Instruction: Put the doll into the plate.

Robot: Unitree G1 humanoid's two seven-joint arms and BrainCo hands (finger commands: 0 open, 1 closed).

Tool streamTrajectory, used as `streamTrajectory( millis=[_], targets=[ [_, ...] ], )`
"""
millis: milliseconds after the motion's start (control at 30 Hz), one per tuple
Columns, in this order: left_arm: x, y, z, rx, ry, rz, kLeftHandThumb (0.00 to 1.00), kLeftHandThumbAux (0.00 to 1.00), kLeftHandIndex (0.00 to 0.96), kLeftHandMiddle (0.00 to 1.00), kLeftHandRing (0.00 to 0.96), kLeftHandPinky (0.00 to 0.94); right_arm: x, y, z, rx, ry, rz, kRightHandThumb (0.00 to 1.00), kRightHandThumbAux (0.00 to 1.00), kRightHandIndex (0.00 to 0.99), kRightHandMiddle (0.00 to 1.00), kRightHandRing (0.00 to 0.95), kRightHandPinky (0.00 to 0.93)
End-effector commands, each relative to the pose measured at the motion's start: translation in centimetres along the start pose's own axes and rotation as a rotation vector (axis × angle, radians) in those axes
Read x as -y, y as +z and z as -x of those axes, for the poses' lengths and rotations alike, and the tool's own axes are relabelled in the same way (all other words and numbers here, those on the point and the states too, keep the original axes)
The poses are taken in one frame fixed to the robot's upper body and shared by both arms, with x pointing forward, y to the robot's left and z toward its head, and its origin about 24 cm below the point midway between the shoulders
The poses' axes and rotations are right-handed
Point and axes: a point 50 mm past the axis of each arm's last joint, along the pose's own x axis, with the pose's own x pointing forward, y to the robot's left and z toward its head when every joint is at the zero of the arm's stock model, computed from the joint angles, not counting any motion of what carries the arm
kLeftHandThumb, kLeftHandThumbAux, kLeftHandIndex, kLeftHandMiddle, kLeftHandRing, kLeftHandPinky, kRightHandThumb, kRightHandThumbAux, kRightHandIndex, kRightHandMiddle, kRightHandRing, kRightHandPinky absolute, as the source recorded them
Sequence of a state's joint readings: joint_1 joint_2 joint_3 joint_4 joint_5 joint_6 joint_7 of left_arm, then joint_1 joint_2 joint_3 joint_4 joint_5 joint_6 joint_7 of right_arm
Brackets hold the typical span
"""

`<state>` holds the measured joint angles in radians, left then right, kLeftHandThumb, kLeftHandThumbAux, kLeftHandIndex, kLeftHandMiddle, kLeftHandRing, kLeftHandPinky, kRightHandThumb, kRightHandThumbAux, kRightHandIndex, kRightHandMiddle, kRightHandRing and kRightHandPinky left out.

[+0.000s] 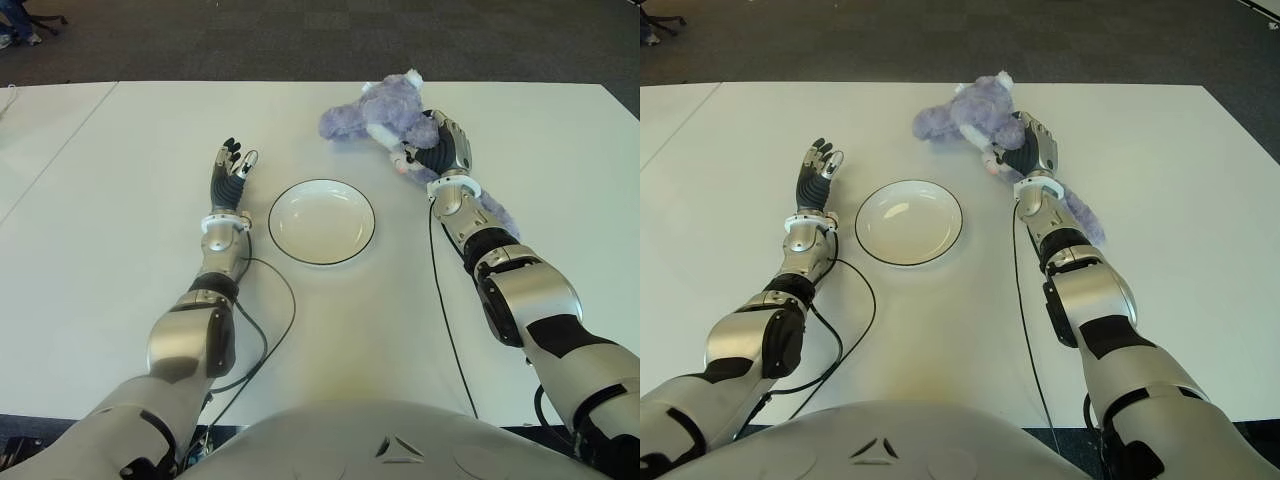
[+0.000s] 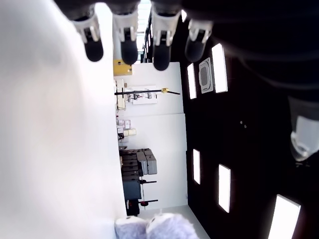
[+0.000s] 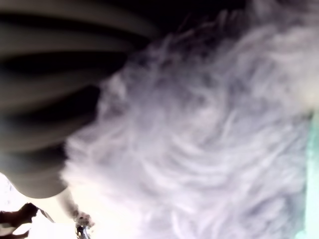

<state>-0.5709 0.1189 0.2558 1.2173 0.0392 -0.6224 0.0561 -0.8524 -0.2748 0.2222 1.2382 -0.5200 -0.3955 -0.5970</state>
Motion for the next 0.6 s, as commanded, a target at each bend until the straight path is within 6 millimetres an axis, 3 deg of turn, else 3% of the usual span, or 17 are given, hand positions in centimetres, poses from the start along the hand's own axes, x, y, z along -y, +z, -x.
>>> streamTrajectory(
  millis=[33,600],
  targets=[
    [0.4,-9.6,8.2,-0.462,0.0,0.003,0.0,0.455,0.087,0.114,0.083,0.053,0.6,1.7,0.0,0.186,-0.053,0.0,0.437,0.723,0.771,0.87,0.865,0.808],
    [0.6,-9.6,8.1,-0.465,-0.005,0.004,0.0,0.444,0.093,0.123,0.095,0.056,1.4,3.6,0.7,0.385,-0.055,-0.033,0.423,0.714,0.761,0.866,0.862,0.828]
  ],
)
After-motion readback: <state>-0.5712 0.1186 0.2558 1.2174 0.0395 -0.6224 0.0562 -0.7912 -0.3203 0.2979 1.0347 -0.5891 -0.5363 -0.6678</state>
